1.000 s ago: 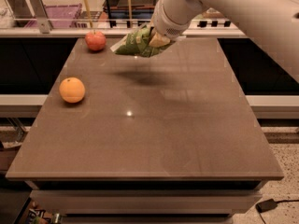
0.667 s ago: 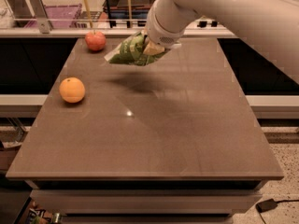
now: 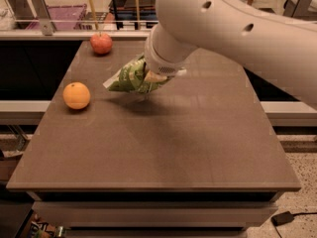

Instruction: Move green jalapeno chip bag near orange

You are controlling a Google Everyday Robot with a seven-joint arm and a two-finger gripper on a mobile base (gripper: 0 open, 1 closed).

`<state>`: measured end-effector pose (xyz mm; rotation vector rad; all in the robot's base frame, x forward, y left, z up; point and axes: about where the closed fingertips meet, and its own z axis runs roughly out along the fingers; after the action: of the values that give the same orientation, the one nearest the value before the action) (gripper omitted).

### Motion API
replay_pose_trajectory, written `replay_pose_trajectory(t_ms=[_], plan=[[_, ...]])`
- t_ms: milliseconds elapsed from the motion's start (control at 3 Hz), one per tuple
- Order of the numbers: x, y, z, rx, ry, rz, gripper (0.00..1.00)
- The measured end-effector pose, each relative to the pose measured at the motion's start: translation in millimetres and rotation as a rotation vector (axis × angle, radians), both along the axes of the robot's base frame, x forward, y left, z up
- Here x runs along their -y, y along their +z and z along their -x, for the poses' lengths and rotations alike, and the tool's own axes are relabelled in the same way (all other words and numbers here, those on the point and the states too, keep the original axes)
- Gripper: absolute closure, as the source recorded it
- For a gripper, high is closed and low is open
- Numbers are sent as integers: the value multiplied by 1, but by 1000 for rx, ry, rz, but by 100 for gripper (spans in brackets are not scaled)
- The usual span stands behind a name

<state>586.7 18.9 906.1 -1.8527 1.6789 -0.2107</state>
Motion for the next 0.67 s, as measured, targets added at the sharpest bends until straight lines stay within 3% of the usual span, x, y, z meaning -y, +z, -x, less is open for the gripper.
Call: replay_pose_trajectory(t_ms=[667], plan=[[-28, -34, 40, -28, -5, 53, 100]])
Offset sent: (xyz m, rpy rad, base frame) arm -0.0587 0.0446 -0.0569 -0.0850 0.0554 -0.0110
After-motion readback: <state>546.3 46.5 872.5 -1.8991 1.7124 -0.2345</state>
